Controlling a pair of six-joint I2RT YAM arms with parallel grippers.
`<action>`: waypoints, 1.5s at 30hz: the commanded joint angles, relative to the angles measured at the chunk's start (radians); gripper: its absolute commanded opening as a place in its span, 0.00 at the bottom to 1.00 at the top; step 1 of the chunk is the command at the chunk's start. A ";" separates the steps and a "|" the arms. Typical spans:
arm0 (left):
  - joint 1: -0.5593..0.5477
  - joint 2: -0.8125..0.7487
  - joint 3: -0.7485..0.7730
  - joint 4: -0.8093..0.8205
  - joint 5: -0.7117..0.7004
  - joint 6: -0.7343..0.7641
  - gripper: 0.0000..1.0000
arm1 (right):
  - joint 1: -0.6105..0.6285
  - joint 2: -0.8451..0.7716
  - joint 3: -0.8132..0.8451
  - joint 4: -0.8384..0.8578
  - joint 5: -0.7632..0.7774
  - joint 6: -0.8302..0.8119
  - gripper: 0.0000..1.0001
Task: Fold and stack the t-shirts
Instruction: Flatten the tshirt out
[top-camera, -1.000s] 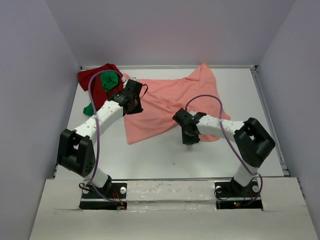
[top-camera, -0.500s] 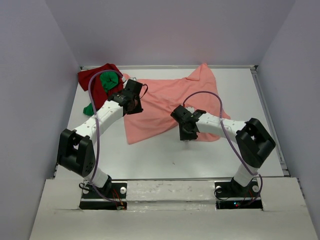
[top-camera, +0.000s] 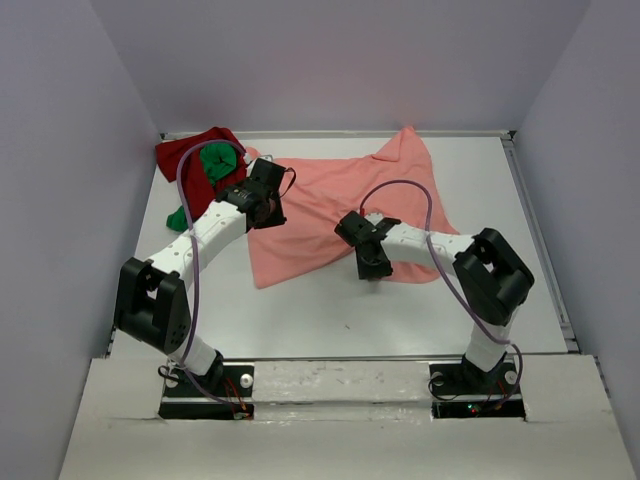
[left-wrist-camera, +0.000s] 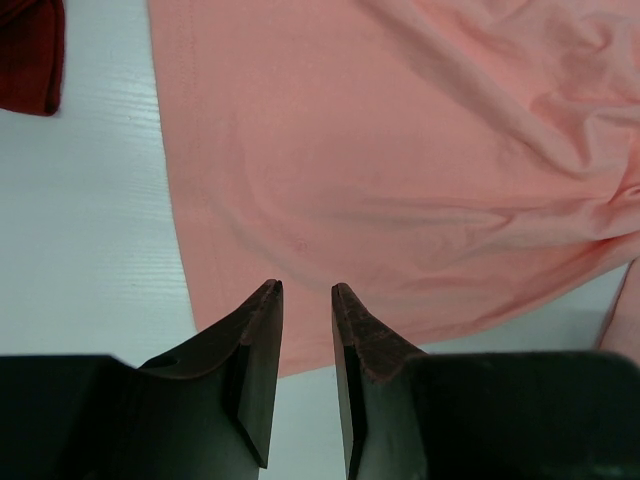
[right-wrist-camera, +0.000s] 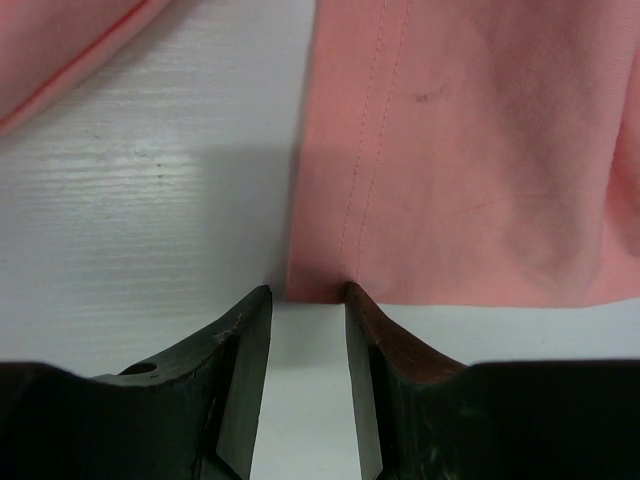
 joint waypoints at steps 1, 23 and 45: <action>-0.002 -0.033 0.003 0.004 -0.009 0.012 0.37 | -0.013 0.033 0.049 0.004 0.050 -0.010 0.41; 0.001 -0.016 -0.108 0.027 0.037 -0.057 0.25 | -0.022 -0.002 0.032 -0.041 0.084 0.154 0.00; -0.013 -0.126 -0.339 -0.169 -0.049 -0.416 0.48 | -0.031 -0.126 0.075 -0.009 0.116 0.045 0.00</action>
